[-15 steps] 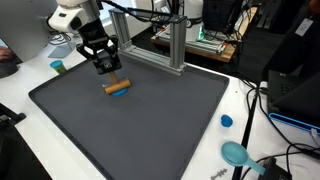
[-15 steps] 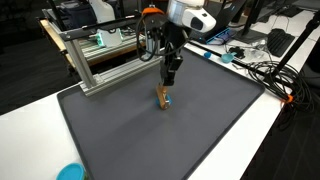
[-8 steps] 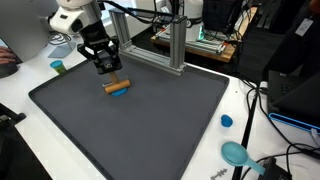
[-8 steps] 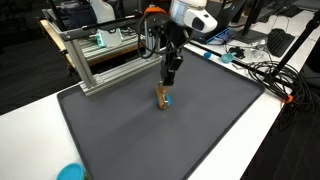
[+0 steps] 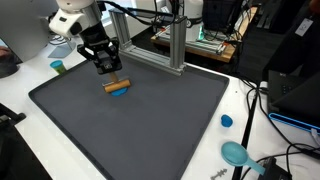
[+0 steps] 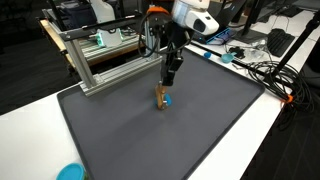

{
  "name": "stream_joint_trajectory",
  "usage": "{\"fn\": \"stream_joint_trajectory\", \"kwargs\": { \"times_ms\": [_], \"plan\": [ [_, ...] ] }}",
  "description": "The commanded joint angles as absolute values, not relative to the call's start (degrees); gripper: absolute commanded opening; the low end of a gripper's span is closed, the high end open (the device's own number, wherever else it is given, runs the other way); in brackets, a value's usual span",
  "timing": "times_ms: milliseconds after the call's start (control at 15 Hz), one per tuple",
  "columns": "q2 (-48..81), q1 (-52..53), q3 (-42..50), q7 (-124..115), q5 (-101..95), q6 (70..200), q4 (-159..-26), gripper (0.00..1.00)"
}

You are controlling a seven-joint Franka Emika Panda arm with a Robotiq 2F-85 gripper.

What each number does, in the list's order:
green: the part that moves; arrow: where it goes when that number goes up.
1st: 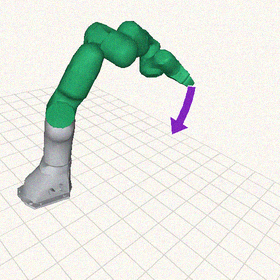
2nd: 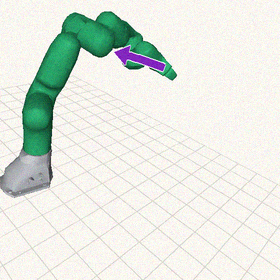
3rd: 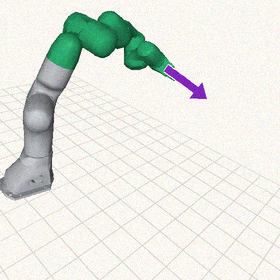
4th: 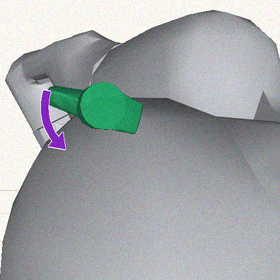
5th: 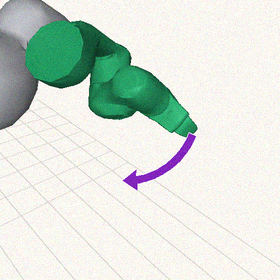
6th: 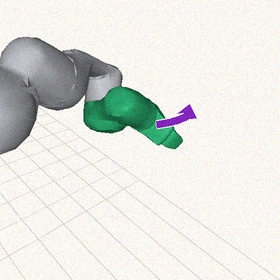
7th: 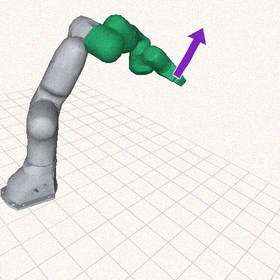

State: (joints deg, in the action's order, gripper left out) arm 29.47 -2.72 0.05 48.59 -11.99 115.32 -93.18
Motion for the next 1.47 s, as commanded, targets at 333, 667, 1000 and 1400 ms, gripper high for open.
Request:
{"fn": "stream_joint_trajectory", "kwargs": {
  "times_ms": [333,667,1000,1400],
  "plan": [
    [36.29,-3.2,1.57,44.12,-15.04,111.45,-91.37,0.21],
    [36.92,-3.33,1.9,41.51,-15.46,110.4,-90.22,0.21],
    [36.72,-6.28,0.44,46.74,-11.71,107.68,-89.23,0.21],
    [36.82,-10.63,0.48,52.65,-5.69,106.12,-85.75,0.21]
  ]
}}
